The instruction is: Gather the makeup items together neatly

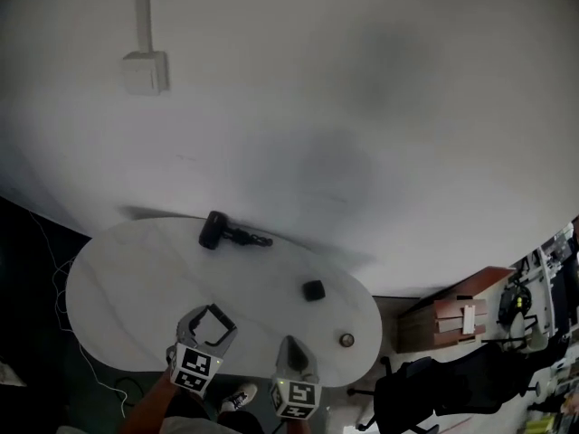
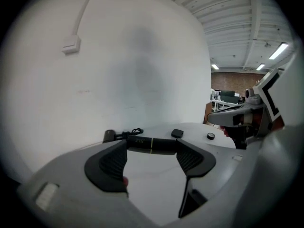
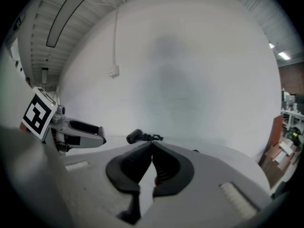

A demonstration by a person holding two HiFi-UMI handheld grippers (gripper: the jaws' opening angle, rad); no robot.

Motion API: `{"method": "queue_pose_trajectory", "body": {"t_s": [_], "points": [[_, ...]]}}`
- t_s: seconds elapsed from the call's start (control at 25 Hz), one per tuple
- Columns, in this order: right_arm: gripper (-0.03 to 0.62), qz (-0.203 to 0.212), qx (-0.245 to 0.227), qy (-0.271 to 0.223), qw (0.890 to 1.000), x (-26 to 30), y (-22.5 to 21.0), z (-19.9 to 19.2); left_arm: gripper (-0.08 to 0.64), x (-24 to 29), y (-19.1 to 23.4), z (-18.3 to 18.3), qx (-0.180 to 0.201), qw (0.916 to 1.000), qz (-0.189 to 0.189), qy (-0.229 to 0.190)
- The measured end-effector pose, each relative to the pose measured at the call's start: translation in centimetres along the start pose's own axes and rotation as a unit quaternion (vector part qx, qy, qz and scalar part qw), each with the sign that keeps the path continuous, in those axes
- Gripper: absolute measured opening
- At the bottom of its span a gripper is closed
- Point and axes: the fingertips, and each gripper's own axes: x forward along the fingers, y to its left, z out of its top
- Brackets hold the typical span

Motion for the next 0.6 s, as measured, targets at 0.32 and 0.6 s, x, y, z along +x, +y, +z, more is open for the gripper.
{"method": "queue_pose_trajectory", "body": {"t_s": [0.32,0.6], "points": [[0.005,0.066,-0.036,0.001,0.997,5.5,10.0,2.0,0.337,-4.8,10.5,-3.5,-0.047,0.996,0.076,0.001],[0.005,0.12,-0.068,0.016,0.99,10.1,18.0,1.8,0.337,-8.7,18.2,-7.1,-0.087,0.9869,0.135,0.007]]}}
